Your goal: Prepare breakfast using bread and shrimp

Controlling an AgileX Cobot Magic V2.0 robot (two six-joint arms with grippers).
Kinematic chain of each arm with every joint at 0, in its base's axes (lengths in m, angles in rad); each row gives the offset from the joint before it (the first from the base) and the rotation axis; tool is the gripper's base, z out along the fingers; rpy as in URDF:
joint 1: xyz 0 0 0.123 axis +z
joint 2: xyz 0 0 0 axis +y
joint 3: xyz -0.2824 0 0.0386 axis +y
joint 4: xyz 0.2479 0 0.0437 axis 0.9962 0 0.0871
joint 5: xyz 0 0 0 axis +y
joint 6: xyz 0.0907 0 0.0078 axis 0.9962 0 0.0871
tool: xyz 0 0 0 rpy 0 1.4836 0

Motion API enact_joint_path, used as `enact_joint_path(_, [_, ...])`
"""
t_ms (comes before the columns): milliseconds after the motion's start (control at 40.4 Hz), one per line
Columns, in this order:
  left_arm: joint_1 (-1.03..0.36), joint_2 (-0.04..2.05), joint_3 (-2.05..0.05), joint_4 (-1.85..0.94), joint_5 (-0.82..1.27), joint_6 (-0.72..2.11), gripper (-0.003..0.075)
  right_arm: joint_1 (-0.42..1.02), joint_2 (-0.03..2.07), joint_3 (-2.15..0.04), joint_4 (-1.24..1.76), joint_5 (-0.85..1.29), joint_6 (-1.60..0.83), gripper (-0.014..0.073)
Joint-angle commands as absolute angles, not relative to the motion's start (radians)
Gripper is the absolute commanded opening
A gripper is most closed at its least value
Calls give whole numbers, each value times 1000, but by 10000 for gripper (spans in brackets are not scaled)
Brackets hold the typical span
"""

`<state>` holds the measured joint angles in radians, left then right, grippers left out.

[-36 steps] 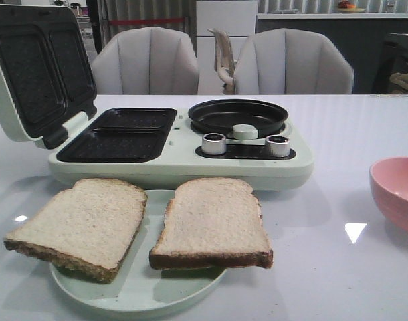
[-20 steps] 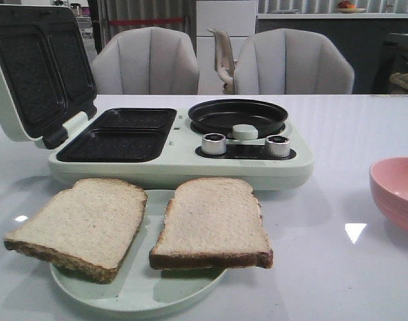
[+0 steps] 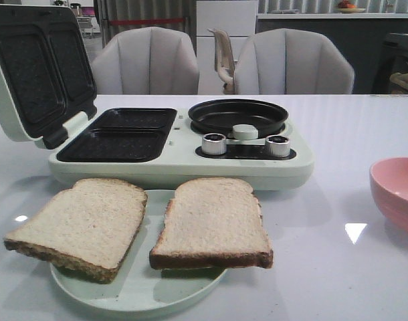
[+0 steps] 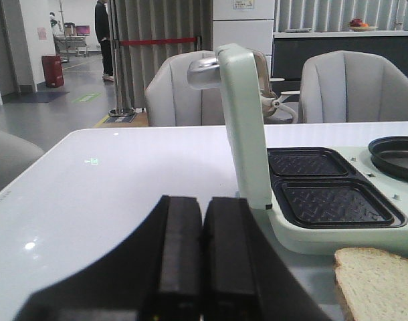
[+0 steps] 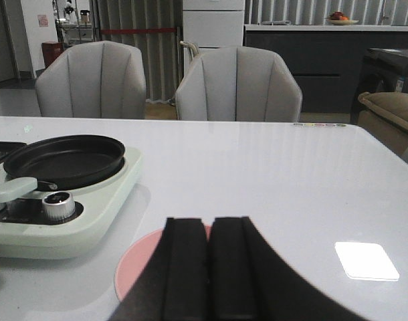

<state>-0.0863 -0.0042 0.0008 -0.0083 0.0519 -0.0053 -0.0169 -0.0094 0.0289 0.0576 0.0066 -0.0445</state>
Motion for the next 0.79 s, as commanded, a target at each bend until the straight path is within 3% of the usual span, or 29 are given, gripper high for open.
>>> enact_joint_path(0, [-91,-25,8,-52,-63,-15,101,-20,-33,8,55,-119,-51,118])
enact_joint_path(297, [-91,-20,-188,-39,-75,-15,101,-20,-29,-262,79,44,-51,118])
enact_joint_path(595, [-91,155,-593,-22,253,-13,101,-20,158,-618,78,347,-51,118])
enact_joint_path(768, [-91,291,-732,-22,446,-13,101,-20,305,-708,78,500,-51,118])
